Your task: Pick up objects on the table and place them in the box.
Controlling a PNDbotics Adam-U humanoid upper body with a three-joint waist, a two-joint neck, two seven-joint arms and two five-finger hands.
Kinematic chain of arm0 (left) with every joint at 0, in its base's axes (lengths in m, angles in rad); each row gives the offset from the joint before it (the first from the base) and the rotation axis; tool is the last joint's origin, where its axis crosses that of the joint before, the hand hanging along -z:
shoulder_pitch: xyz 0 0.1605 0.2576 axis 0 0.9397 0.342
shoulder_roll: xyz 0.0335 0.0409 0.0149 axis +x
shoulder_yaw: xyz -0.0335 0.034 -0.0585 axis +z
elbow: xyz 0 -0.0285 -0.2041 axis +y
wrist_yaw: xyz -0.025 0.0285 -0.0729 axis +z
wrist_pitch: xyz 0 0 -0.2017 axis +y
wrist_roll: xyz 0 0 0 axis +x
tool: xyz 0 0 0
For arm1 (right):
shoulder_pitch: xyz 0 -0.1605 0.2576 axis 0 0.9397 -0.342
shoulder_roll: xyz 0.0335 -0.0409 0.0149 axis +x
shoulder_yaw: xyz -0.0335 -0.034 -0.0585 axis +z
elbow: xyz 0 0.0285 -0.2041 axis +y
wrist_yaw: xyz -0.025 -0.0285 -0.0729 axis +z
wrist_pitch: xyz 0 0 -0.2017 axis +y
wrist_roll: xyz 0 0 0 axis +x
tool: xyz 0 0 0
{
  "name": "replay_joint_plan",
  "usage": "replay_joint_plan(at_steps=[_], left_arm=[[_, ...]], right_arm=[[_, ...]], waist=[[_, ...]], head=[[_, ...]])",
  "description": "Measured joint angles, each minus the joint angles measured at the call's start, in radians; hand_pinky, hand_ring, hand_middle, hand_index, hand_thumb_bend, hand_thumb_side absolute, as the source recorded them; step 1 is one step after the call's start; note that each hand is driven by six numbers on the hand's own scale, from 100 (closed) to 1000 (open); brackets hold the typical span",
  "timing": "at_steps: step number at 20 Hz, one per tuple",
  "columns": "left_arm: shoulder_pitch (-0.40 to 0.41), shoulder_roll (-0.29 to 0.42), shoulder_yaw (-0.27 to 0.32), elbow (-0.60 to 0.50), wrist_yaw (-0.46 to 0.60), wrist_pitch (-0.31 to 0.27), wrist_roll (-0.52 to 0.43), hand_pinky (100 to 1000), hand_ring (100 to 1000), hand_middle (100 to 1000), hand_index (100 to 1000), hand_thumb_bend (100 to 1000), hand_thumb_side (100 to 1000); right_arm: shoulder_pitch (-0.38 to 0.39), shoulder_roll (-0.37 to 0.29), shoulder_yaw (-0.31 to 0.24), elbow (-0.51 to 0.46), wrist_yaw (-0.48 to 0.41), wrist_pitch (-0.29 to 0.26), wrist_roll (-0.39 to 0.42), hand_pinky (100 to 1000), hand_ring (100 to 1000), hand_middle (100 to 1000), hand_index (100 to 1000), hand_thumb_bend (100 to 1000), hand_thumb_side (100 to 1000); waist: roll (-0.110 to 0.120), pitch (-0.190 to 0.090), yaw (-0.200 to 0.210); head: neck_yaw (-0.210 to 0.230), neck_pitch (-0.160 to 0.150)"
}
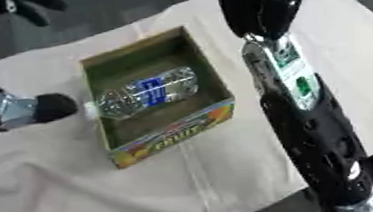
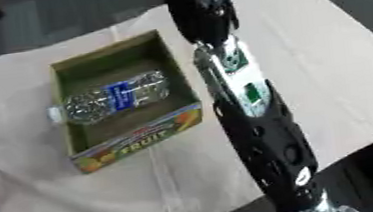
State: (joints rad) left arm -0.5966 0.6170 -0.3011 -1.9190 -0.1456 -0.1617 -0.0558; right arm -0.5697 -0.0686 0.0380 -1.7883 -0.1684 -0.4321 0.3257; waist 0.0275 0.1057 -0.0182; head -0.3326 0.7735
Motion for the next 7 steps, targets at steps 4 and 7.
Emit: replay_joint_plan(at_steps=[4,7], left_arm=[[0.102,-0.055,0.023,-0.032,-0.006,-0.011,0.084,576,737,711,839,683,703],[0.148,-0.112,0.03,-0.033,0.007,-0.033,0.128,570,733,731,834,698,695]], right_arm=[[-0.009,0.008,0.004,0.002,0.015,-0.018,-0.013,625,838,876,840,374,1000],[-0.01,0.016,0.005,0.005,0.03,-0.035,-0.026,629,843,882,833,372,1000]], waist=[[-0.002,-0.001,0.055],[-0.011,-0.014,0.08]], head=[[-0.044,0.0],[-0.079,0.0]])
